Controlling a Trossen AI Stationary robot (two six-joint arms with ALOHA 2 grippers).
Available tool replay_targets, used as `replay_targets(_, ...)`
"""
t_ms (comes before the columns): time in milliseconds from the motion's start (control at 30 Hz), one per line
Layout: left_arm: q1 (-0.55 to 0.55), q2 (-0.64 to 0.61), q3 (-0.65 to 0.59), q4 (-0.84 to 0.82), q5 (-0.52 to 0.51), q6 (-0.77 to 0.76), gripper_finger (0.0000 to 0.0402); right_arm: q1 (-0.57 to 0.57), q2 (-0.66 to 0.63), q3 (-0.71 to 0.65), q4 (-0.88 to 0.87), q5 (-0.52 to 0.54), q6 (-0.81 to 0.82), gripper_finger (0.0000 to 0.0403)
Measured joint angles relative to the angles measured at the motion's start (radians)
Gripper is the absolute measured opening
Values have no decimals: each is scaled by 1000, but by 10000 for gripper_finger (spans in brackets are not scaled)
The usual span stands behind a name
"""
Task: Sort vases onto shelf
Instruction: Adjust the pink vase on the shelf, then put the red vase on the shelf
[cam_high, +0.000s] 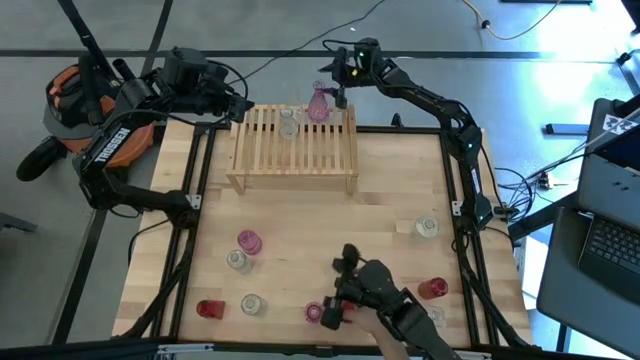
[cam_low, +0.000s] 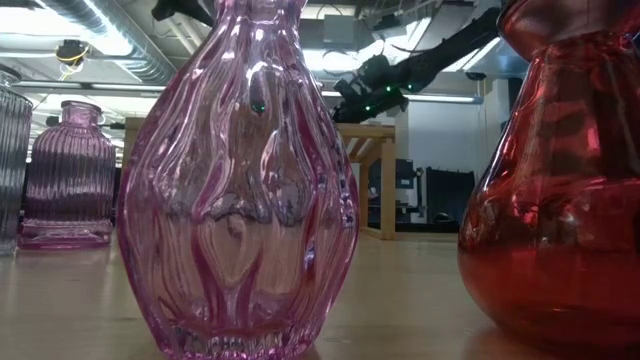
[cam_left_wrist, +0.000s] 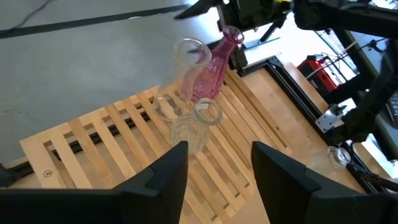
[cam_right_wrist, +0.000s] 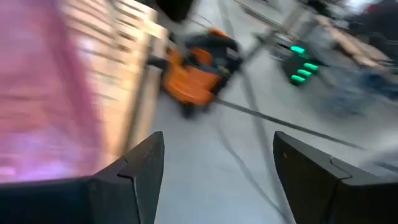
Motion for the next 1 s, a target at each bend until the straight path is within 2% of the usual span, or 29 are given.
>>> replay_targets(200,1,0,0,0,-63,0,169,0,-136,0,31,351,-57,248)
replay_targets(300,1,0,0,0,-77,0,169,6,-245,0,-62,448,-57,248)
replay_targets(500,1,0,0,0,-77,-2,169,77,-506,1,-352,438,-41,248)
replay_targets(667,1,0,0,0,-77,-3,169,179,-689,1,-529,344,-12,248)
replay_targets(733,1,0,0,0,-77,-2,169,233,-749,1,-569,307,85,248)
replay_targets(800,1,0,0,0,-77,-3,169,303,-796,2,-627,297,257,248)
replay_targets(900,1,0,0,0,-77,-3,169,442,-840,2,-787,331,531,248)
replay_targets(1000,1,0,0,0,-77,-3,169,641,-855,1,-956,401,731,248)
